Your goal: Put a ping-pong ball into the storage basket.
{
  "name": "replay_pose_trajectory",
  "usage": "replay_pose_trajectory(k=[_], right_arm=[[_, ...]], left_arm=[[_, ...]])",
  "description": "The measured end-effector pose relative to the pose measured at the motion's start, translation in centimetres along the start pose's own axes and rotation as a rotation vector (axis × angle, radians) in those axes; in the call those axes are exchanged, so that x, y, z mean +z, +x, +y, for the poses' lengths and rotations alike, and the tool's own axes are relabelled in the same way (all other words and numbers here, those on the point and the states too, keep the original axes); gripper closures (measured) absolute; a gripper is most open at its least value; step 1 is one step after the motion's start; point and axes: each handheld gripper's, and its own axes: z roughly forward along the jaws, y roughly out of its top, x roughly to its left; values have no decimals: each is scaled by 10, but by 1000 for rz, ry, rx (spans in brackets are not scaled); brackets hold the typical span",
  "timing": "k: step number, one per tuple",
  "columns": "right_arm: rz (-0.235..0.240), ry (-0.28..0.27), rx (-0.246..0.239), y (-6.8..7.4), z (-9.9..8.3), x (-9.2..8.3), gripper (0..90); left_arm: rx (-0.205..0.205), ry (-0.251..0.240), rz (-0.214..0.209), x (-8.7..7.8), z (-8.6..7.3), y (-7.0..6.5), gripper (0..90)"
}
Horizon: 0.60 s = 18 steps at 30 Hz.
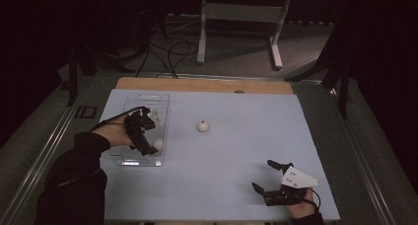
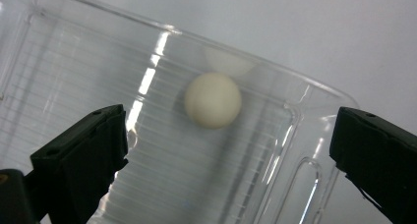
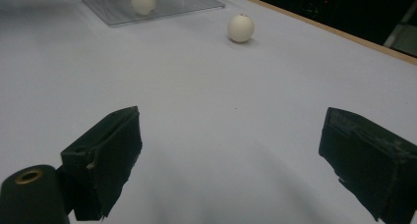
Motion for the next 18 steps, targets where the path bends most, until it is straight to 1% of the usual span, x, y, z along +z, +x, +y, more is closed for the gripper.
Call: replay_pose_trajectory(k=[2,4,6,8,10,11,18], right_arm=[[-2,1,1,0,0,0,88],[-1,0,3,0,0,0,88],[0,-1,-2,1,0,0,88],[0,-1,-3,0,0,0,88],[2,-3,1,0,0,0,88],[1,-3,1,0,0,0,88],[1,-2,-1,0,1,0,88]], left_arm=[[-3,-10,-14,-2,1,0,17],[-4,-15,-12,-4,1,-1,14],[-6,-19,-19,-5,2,-2,5],[-19,-28,-24,-5,2,-2,3],[-33,-48,-36,-6,2,-1,3],[-31,-49,-32,-6,2,-2,3],[-9,-59,-48,-11,6,-6,3]])
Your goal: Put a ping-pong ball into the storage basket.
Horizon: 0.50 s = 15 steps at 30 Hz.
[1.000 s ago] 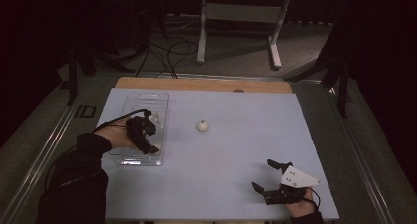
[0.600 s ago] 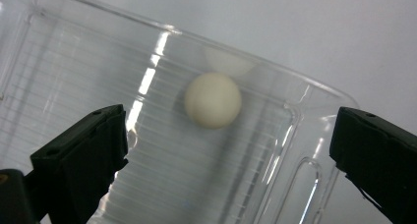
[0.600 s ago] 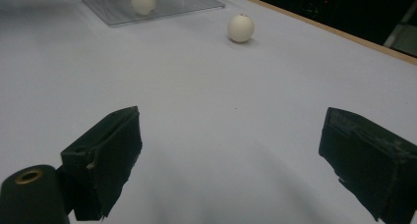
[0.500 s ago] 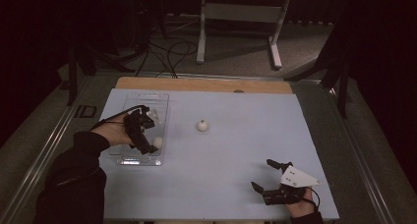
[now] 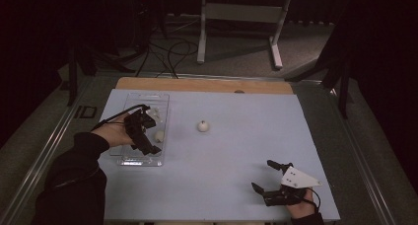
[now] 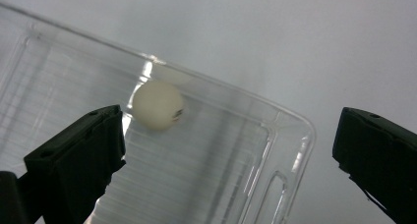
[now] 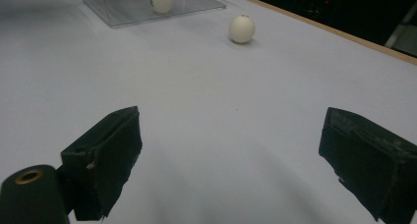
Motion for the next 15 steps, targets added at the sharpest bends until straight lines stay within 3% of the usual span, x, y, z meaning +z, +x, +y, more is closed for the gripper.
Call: replay_pose_trajectory(k=[9,15], right_arm=[[0,-1,2,0,1,0,88],[1,-2,2,0,1,0,88]], left_arm=[[15,-28,-24,-4,7,-7,3],[35,-17,-42,-6,12,-11,3]])
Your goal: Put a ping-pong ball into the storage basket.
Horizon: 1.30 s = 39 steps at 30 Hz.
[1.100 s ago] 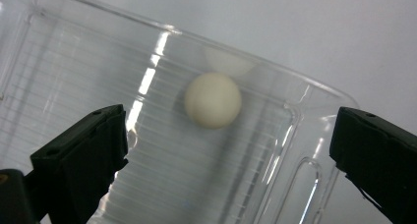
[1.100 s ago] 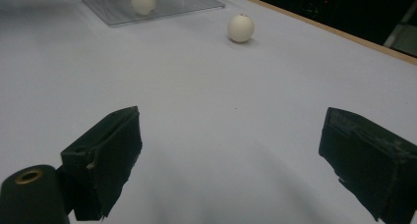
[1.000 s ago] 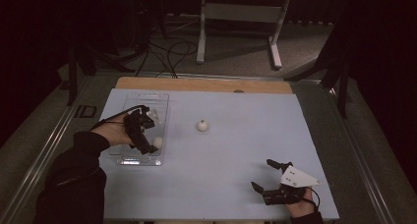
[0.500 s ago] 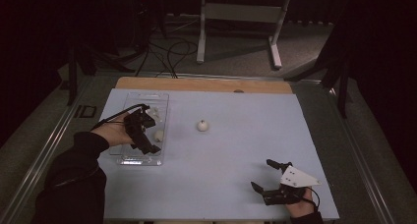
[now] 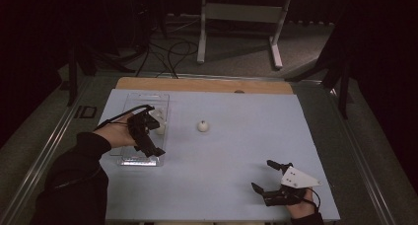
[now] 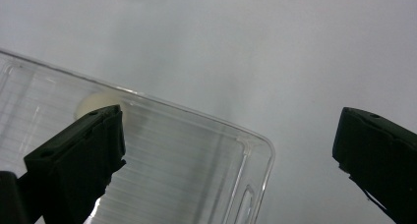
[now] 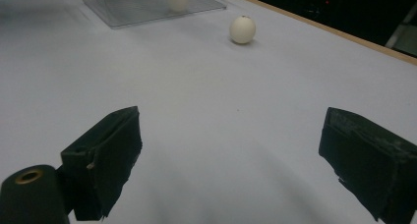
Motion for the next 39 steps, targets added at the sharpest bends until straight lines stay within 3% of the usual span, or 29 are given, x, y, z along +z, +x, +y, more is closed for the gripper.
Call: replay_pose_trajectory(k=[9,13,25,31,35,39], right_arm=[[2,-3,4,0,0,0,88],[0,-1,4,0,0,0,88],[1,-10,0,-1,0,-1,88],[2,-10,1,0,1,-1,88],[1,-11,3,-1,0,-2,88],[2,-13,4,0,1,-2,88]], left_arm=[[8,-17,-39,-3,10,-6,3],[30,-22,-45,-4,18,-10,3],[48,-31,-82,4,38,-17,3],[54,-32,-89,8,47,-19,3],[62,-24,-63,11,51,-23,3],[64,-26,-68,15,55,-25,2]])
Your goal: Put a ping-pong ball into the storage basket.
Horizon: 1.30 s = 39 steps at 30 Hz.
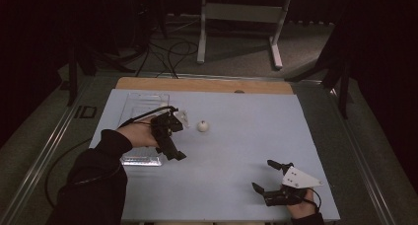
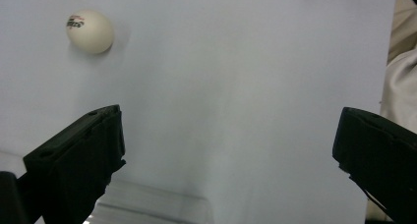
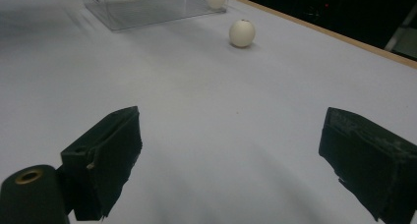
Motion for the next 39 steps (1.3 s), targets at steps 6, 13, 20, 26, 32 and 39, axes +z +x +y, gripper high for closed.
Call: replay_pose_trajectory(k=[6,13,20,26,32,39], right_arm=[[0,0,0,0,0,0,88],[1,0,-3,0,0,0,88],[2,1,-3,0,0,0,88],[3,2,-2,0,0,0,88],[3,4,0,0,-1,0,88],[6,4,2,0,-1,1,88]], left_arm=[[23,8,29,6,7,-4,2],[30,13,49,11,15,-3,3],[37,32,54,20,18,0,4],[23,37,70,28,21,5,14],[-7,36,69,35,24,12,14],[-46,23,76,40,29,19,15]])
